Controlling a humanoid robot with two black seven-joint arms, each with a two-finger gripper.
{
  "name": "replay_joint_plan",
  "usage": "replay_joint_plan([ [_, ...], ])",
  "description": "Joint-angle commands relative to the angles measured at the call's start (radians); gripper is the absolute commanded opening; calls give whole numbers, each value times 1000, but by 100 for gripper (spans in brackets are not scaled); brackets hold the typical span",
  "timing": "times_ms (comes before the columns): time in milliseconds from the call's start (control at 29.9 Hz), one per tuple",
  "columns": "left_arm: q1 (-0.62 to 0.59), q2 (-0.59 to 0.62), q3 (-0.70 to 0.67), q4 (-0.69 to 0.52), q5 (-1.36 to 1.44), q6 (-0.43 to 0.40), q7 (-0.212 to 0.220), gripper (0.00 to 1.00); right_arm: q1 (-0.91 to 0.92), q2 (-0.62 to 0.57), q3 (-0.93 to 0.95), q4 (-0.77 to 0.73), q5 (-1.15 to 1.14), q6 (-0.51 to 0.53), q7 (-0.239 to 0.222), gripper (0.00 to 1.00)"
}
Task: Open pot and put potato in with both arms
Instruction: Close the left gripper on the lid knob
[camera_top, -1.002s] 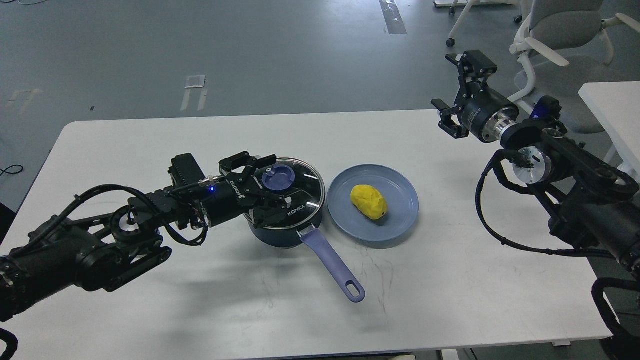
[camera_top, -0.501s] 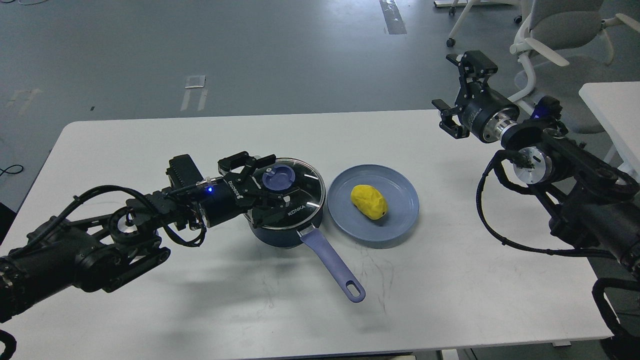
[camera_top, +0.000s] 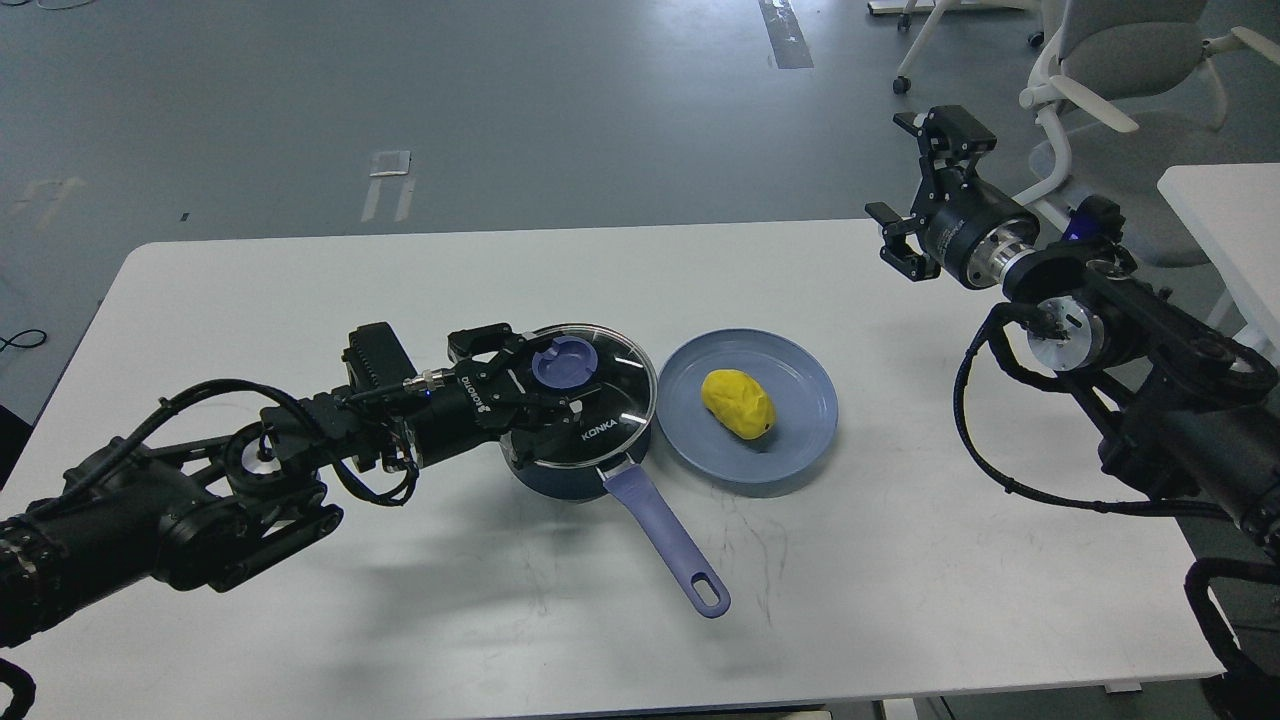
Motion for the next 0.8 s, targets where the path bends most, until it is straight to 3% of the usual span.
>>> replay_joint_plan([
  [0,-1,0,2,2,0,-1,0,39,-3,0,0,-1,0,0,0,100],
  [635,-10,23,-3,-17,-8,3,0,39,-3,2,-20,2,0,-3,1,100],
  [768,-18,63,-6,-89,-17,3,0,39,-1,2,-20,2,0,-2,1,100],
])
